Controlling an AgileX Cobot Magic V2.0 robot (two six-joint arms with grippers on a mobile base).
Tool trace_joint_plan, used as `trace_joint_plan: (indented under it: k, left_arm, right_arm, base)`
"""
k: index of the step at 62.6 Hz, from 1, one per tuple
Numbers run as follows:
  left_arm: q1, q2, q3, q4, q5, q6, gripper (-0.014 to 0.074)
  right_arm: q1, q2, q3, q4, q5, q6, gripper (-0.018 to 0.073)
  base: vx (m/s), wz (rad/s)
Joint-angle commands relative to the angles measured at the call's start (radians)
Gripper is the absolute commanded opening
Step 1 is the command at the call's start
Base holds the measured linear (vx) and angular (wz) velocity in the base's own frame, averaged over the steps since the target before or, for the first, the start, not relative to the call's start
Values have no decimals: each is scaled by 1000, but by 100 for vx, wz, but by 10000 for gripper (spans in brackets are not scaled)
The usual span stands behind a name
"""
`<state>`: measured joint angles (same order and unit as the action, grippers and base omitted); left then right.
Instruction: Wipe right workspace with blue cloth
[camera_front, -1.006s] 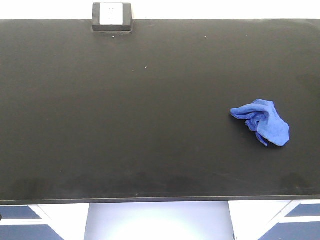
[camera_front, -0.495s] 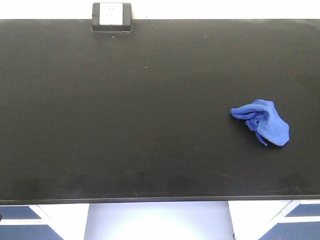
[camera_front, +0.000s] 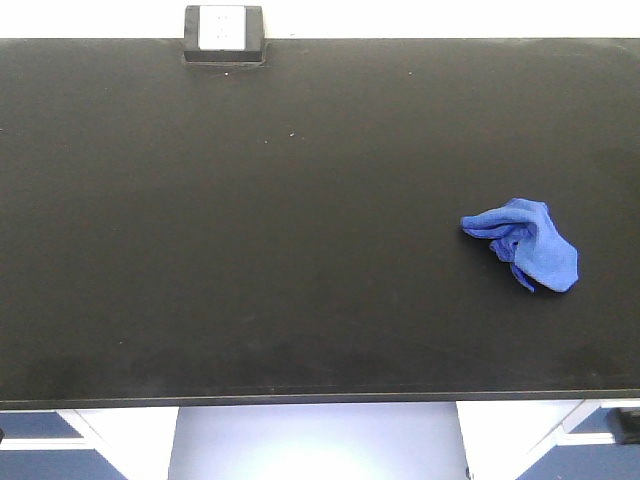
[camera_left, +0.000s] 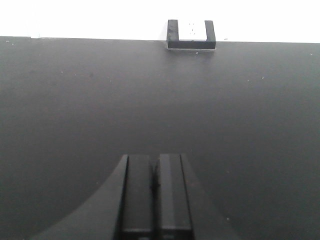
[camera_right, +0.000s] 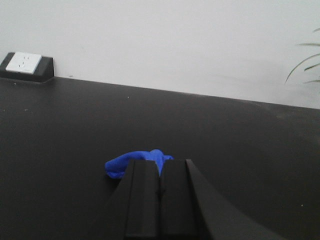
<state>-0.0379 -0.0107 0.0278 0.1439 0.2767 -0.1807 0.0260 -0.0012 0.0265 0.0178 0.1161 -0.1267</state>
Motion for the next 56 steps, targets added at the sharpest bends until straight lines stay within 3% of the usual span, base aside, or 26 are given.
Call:
trace_joint_plan:
  k: [1,56]
  left_arm:
    - [-4,-16,30,0,-78,-8,-6]
    - [-4,-16,30,1,-78,-8,-6]
  right_arm:
    - [2,-5,18,-6,-59,5,-8]
    - [2,-3,23,-7,-25,5,-8]
  base:
    - [0,0]
    - [0,0]
